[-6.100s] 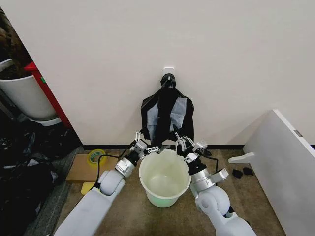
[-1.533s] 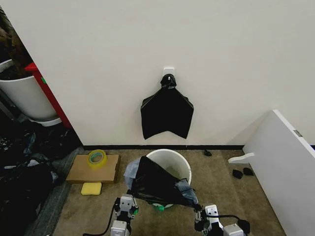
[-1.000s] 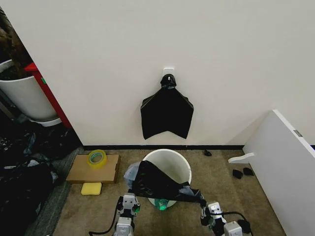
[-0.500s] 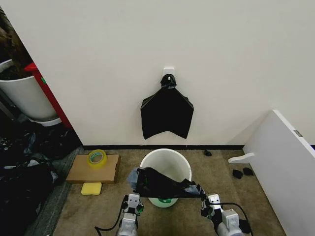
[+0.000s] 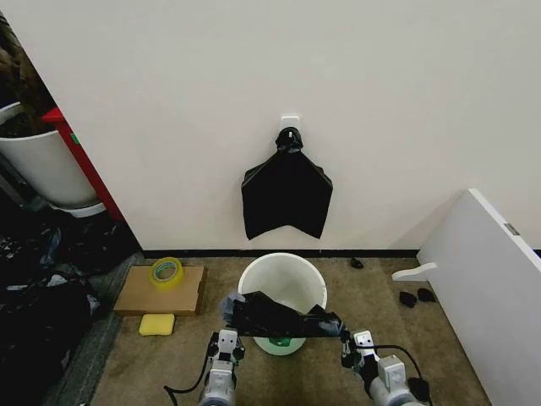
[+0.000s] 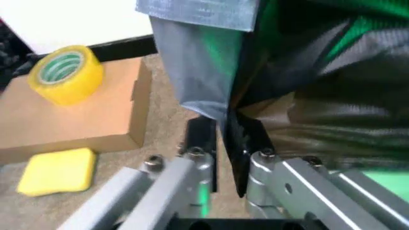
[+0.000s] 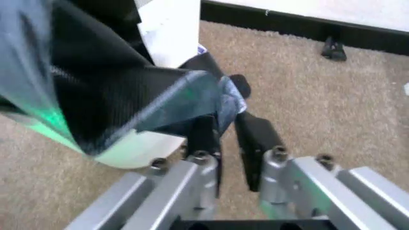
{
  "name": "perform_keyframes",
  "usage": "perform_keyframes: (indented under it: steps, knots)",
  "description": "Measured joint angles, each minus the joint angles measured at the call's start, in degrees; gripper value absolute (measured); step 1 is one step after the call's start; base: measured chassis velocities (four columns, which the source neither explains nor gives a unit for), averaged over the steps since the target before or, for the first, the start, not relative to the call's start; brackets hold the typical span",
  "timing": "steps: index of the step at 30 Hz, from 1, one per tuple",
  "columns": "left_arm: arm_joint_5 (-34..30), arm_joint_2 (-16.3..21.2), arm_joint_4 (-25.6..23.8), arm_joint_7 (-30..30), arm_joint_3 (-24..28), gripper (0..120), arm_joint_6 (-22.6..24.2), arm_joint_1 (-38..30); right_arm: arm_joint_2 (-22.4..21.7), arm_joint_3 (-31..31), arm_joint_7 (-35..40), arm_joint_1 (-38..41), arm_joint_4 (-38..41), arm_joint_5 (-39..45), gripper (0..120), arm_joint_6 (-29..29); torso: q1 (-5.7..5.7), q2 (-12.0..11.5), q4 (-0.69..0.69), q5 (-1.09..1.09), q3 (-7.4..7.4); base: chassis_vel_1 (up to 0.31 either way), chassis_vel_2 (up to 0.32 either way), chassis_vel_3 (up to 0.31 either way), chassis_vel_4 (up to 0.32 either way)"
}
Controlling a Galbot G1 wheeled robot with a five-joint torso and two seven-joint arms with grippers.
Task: Place the garbage bag over the trash bin.
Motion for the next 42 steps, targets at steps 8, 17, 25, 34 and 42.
perform_keyframes:
  steps: [8,17,25,34,42]
  knots:
    - [-0.4,7.0,-7.2,-2.8,-4.0,44,3.8,5.9,-2.3,1.9,6.0,-6.8,7.5,0.1,46,-4.7,0.00,0.0,0.00,0.03,0.00,0.000,0.000,0.000,0.000]
    - [-0.4,13.4,-11.1,-4.0,-6.5,77,1.0,9.1,-3.8,2.3,6.4,-10.5,10.5,-7.3,78,0.3,0.00,0.0,0.00,0.02,0.00,0.000,0.000,0.000,0.000]
    - [1.8,14.4,-11.2,3.4,-7.0,100,-5.8,10.2,-2.6,7.7,-1.1,-10.0,9.0,-10.5,100,11.1,0.00,0.0,0.00,0.03,0.00,0.000,0.000,0.000,0.000]
    - [5.7,16.1,-14.4,11.4,-7.8,100,-15.4,11.4,0.7,10.2,-10.0,-1.4,7.5,-2.9,100,15.6,0.00,0.0,0.01,0.04,0.00,0.000,0.000,0.000,0.000]
    - [4.7,10.8,-17.0,16.2,-7.9,100,-24.3,7.0,-1.4,10.8,-18.0,10.1,3.3,13.3,100,-0.9,0.00,0.0,0.00,0.02,0.01,0.000,0.000,0.000,0.000]
